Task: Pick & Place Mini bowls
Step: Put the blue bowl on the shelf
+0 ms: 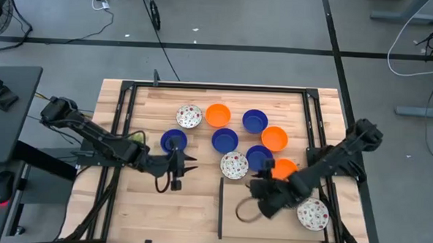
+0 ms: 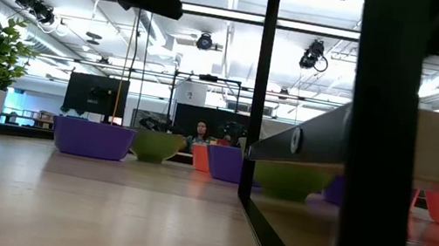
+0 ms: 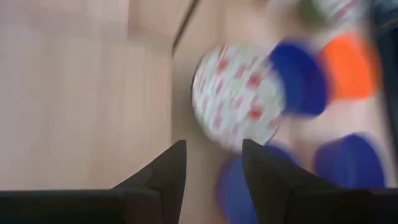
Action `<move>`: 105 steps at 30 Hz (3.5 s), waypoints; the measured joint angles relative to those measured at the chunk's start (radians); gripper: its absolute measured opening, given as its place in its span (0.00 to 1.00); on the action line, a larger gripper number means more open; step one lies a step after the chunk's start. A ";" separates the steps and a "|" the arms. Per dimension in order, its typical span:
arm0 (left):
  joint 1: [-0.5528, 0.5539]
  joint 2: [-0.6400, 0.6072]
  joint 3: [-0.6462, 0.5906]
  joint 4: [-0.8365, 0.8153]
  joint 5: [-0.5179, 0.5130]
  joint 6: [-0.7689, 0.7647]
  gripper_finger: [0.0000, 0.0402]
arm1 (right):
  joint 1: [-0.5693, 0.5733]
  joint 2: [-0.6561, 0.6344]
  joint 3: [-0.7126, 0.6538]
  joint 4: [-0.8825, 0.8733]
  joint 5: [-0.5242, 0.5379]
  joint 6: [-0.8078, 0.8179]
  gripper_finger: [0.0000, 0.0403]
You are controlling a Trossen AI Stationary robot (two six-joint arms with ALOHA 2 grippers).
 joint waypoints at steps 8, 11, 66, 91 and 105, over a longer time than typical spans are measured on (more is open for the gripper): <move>-0.023 0.000 0.000 0.000 0.000 -0.007 0.30 | -0.212 0.000 -0.120 0.026 -0.273 -0.188 0.34; -0.023 0.000 0.000 0.000 0.000 -0.007 0.30 | -0.263 0.000 -0.148 0.045 -0.318 -0.218 0.31; -0.022 0.000 0.000 0.001 0.000 -0.025 0.30 | -0.024 -0.159 0.096 0.058 -0.332 0.107 0.01; -0.026 0.000 0.000 0.001 0.000 -0.026 0.30 | 0.282 0.051 0.096 -0.041 -0.383 0.781 0.00; -0.026 0.000 0.000 0.001 0.000 -0.026 0.30 | 0.281 0.101 0.096 -0.054 -0.415 0.757 0.03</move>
